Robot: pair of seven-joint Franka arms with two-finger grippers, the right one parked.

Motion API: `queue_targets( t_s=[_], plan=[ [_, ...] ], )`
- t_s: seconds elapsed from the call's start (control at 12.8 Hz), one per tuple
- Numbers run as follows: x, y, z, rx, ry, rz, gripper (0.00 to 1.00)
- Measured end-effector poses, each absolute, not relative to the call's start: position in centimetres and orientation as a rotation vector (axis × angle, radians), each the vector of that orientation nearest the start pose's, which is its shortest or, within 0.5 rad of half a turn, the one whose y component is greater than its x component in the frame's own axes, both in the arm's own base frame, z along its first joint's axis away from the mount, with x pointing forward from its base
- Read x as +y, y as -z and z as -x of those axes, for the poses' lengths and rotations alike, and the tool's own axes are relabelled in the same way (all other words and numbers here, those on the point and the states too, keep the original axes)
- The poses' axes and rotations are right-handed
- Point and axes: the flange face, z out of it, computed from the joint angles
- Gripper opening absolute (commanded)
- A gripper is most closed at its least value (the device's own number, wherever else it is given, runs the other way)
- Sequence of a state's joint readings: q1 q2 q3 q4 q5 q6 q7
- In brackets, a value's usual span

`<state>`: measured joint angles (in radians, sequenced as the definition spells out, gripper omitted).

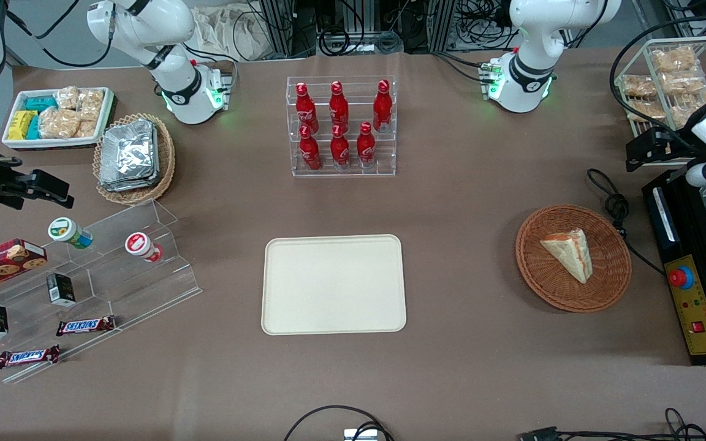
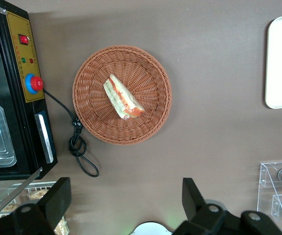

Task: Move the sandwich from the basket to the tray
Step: 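Move the left gripper over the wicker basket toward the wrapped sandwich, then lower the open left gripper around the sandwich and close it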

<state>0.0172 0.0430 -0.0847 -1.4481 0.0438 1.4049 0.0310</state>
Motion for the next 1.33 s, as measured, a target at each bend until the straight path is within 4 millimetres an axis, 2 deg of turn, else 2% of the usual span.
queue_targets(
  t_s=[0.39,0.62,0.78,0.94,1.09,1.33],
  plan=[
    [-2.9,-63.6,-55.4,0.135,-0.159,3.094,1.0],
    [-2.4,-60.5,-56.8,0.057,-0.223,3.091,1.0],
    [-1.7,-56.9,-58.0,-0.025,-0.217,3.091,1.0],
    [-1.3,-52.5,-58.4,-0.14,-0.196,3.086,1.0],
    [-0.6,-48.2,-58.2,-0.269,-0.154,3.079,1.0],
    [0.1,-43.0,-56.7,-0.466,-0.095,3.059,1.0]
  ],
)
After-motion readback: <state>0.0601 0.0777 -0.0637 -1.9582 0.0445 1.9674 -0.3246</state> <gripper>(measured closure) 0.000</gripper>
